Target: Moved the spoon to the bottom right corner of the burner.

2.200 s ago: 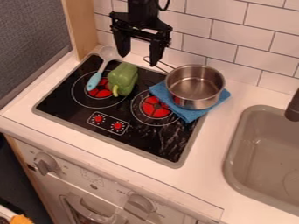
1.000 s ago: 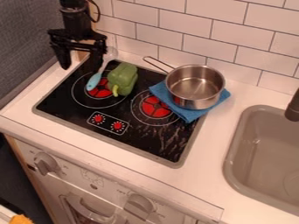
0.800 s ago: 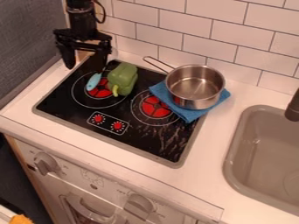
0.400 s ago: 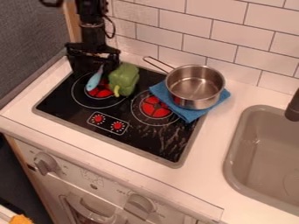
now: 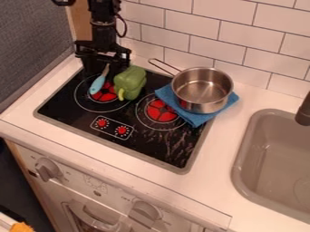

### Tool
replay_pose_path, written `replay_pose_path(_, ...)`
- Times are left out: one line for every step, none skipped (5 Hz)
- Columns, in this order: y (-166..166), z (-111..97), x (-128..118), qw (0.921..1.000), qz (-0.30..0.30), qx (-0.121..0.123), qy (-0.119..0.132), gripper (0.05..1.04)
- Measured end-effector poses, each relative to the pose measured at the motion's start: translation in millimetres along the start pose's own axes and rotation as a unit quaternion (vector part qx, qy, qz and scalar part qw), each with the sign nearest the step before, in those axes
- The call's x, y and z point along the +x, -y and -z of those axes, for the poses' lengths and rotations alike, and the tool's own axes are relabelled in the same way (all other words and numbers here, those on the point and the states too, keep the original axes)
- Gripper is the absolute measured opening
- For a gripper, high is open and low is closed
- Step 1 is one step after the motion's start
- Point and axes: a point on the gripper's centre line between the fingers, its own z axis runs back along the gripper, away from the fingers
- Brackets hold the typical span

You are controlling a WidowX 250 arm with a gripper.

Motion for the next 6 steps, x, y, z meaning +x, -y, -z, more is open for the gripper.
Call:
replay_pose_path(3,-2,-3,1.0,0.001,0.0,0.007,0.359)
replay_pose_path(3,-3,-7,0.9999,0.006,-0.003,0.014,0.277)
replay_pose_path(-4,-13,-17,0.9997,0.004,-0.01,0.022,0.277)
replay_pose_path(-7,-54,-22,0.9976,0.003,-0.006,0.07,0.277)
replay_pose_path(19,-65,-37,0.997,0.026,-0.004,0.072,0.277)
replay_pose_path(71,-54,-61,0.9941,0.088,-0.021,0.059,0.277)
